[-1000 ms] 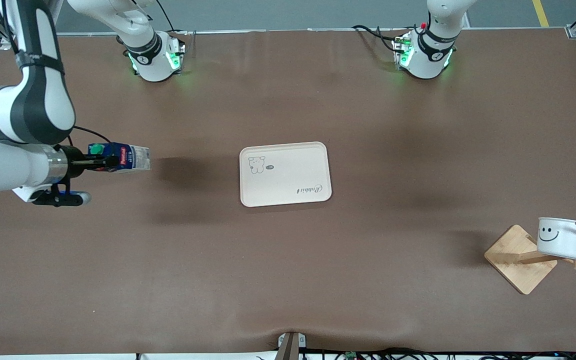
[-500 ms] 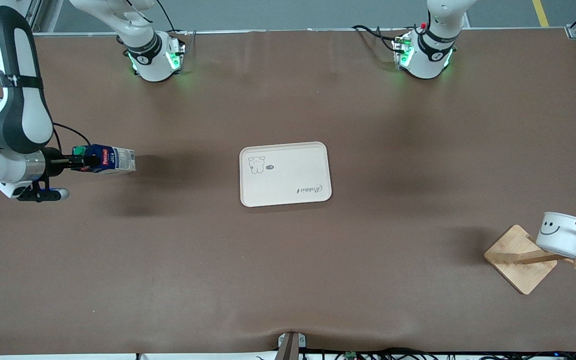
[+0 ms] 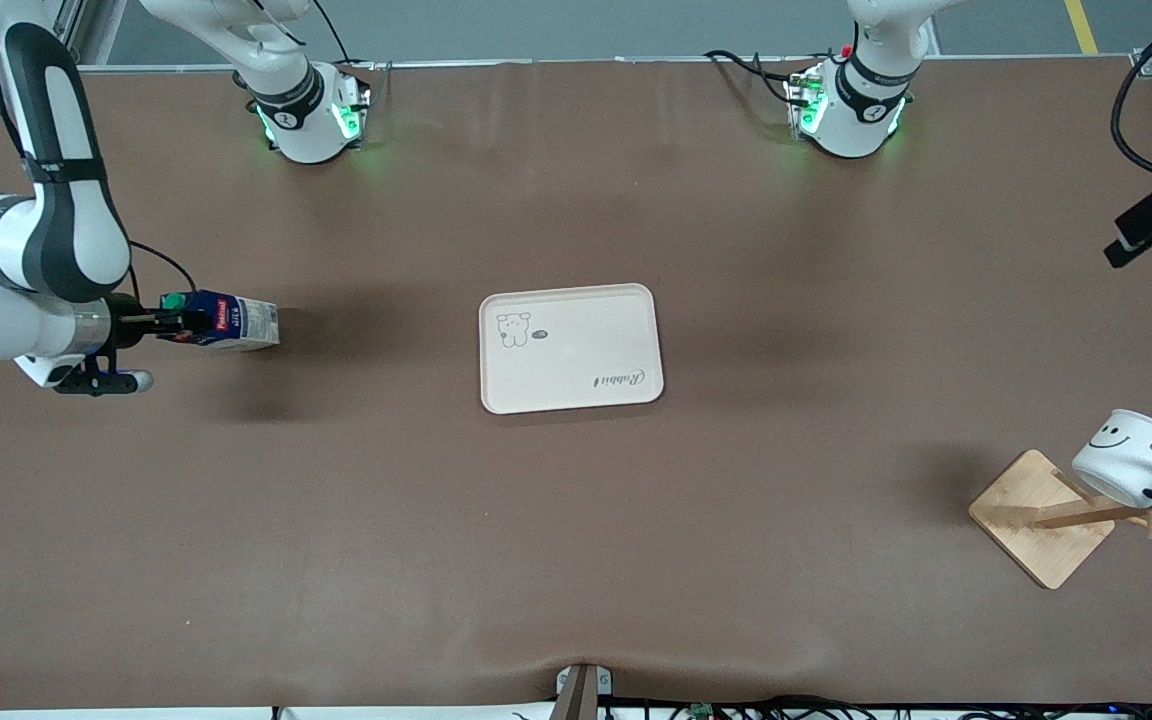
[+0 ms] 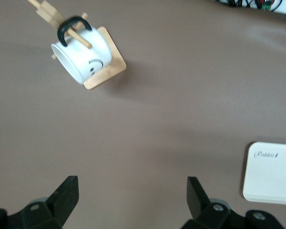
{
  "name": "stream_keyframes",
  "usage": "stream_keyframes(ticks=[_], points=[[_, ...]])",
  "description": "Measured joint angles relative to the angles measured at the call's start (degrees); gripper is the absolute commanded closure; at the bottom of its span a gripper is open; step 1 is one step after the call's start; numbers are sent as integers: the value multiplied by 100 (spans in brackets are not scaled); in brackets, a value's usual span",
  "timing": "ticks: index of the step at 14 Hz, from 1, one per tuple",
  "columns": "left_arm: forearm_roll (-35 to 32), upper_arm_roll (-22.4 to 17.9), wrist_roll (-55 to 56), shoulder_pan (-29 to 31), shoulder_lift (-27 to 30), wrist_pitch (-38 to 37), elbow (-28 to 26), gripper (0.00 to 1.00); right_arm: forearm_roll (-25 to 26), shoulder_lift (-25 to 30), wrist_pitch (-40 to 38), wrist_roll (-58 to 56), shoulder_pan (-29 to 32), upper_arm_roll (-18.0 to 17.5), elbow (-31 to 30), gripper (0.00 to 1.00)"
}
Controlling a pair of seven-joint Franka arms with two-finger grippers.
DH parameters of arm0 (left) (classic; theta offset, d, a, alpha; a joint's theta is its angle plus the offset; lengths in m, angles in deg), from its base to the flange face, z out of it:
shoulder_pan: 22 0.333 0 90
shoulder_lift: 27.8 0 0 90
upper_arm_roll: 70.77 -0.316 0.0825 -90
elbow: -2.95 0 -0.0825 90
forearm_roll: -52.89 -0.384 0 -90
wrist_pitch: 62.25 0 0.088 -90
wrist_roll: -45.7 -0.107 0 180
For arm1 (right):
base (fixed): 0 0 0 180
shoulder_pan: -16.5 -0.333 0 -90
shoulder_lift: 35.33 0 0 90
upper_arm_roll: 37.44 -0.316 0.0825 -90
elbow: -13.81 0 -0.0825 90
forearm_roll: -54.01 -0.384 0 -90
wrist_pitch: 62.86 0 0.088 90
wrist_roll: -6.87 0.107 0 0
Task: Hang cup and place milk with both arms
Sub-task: 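Lower the milk carton onto the table beside the tray with the right gripper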
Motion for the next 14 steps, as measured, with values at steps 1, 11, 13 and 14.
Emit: stream_keyframes(ticks=[1, 11, 13, 14], points=[[0, -278, 0, -296, -8, -55, -28, 0, 0, 2, 1, -16, 27, 0, -1, 100], [0, -1066, 4, -1269, -3, -171, -126, 0, 10, 5, 37, 356, 131, 0, -1, 89], [0, -1066, 3, -1281, -122, -170, -139, 0, 25, 10, 36, 359, 131, -2, -1, 70], [0, -1066, 1, -1283, -183, -169, -139, 0, 39, 10, 36, 359, 131, -9, -1, 63]])
